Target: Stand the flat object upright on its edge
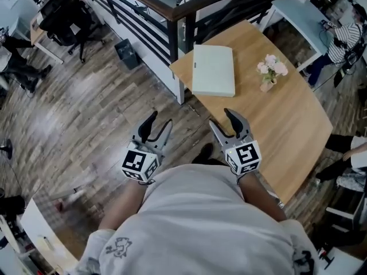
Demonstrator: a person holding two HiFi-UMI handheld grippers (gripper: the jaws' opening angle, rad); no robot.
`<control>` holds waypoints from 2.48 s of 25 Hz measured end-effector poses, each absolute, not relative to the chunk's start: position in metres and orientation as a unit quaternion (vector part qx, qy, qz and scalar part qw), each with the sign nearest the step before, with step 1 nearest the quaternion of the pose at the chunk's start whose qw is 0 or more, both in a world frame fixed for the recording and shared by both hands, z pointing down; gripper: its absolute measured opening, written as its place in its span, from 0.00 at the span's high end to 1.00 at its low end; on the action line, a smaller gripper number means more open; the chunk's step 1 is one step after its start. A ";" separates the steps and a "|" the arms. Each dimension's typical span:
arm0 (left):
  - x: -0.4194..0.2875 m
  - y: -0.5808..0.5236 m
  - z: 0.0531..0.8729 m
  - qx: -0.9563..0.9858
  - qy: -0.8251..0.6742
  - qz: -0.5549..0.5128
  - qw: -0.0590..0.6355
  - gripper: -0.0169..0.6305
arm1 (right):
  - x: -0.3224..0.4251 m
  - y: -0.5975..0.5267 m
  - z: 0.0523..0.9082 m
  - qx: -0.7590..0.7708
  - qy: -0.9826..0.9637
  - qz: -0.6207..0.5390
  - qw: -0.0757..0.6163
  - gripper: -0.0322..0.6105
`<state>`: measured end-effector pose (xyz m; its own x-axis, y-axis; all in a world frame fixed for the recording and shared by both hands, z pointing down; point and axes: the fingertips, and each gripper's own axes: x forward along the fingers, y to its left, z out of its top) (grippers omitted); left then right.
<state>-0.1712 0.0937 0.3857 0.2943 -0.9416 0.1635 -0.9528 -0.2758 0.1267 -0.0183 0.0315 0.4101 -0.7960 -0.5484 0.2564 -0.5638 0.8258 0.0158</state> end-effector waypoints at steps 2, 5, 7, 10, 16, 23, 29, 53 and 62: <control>-0.164 0.074 0.386 0.797 -0.595 0.030 0.100 0.67 | -0.010 0.013 0.416 0.286 -0.948 0.035 0.132 0.56; -0.148 0.042 0.382 0.795 -0.597 0.030 0.101 0.67 | 0.007 -0.017 0.420 0.278 -0.949 0.044 0.139 0.56; -0.133 0.022 0.381 0.797 -0.595 0.033 0.100 0.67 | 0.020 -0.036 0.420 0.275 -0.950 0.046 0.139 0.56; -0.109 -0.006 0.381 0.804 -0.585 0.038 0.100 0.67 | 0.038 -0.059 0.418 0.278 -0.950 0.045 0.136 0.56; -0.081 -0.046 0.387 0.815 -0.568 0.046 0.104 0.67 | 0.069 -0.084 0.433 0.286 -0.946 0.069 0.137 0.56; -0.063 -0.072 0.399 0.824 -0.552 0.059 0.115 0.67 | 0.090 -0.103 0.441 0.299 -0.940 0.088 0.138 0.56; -0.069 -0.097 0.411 0.829 -0.542 0.062 0.124 0.67 | 0.086 -0.124 0.447 0.312 -0.934 0.091 0.149 0.56; -0.140 -0.238 0.571 0.807 -0.472 0.140 0.325 0.65 | 0.027 -0.282 0.560 0.343 -0.883 0.189 0.258 0.53; -0.147 -0.257 0.649 0.773 -0.455 0.181 0.405 0.64 | 0.029 -0.305 0.633 0.334 -0.844 0.292 0.299 0.48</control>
